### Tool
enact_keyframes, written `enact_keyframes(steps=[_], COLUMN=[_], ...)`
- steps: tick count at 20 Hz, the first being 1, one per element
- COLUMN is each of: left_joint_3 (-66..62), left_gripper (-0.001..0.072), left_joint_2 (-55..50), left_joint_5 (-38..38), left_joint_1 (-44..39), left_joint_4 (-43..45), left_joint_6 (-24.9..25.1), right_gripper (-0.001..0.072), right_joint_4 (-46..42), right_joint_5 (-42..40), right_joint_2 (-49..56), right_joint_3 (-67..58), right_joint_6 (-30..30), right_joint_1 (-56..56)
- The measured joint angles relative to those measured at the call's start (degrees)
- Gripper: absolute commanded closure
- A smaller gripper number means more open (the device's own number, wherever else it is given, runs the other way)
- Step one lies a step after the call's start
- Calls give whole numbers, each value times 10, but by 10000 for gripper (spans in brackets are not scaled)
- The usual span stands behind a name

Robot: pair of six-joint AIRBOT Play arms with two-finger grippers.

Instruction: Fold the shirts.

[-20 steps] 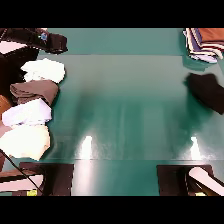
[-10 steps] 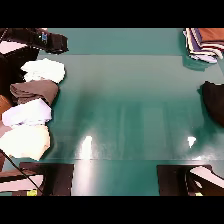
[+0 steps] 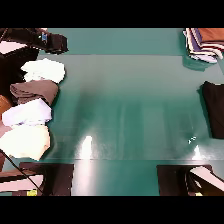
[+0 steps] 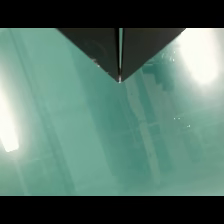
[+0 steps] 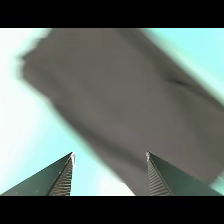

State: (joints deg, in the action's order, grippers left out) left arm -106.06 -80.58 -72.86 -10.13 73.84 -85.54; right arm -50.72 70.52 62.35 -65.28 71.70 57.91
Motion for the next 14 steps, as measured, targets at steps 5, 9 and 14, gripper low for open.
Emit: enact_keyframes(steps=[5,9,14], left_joint_3=[0,0,0], left_gripper=[683,682,682], left_joint_2=[0,0,0], left_joint_5=[3,14,28], left_joint_1=[0,0,0], left_joint_4=[-2,-2,-2], left_joint_6=[0,0,0], right_gripper=[394,697,697], right_joint_4=[45,56,59], right_joint_5=[0,-12,-55], right_joint_2=[-45,-80,-119], right_joint_3=[7,8,8], right_joint_6=[2,2,2], right_joint_1=[-179,-331,-456])
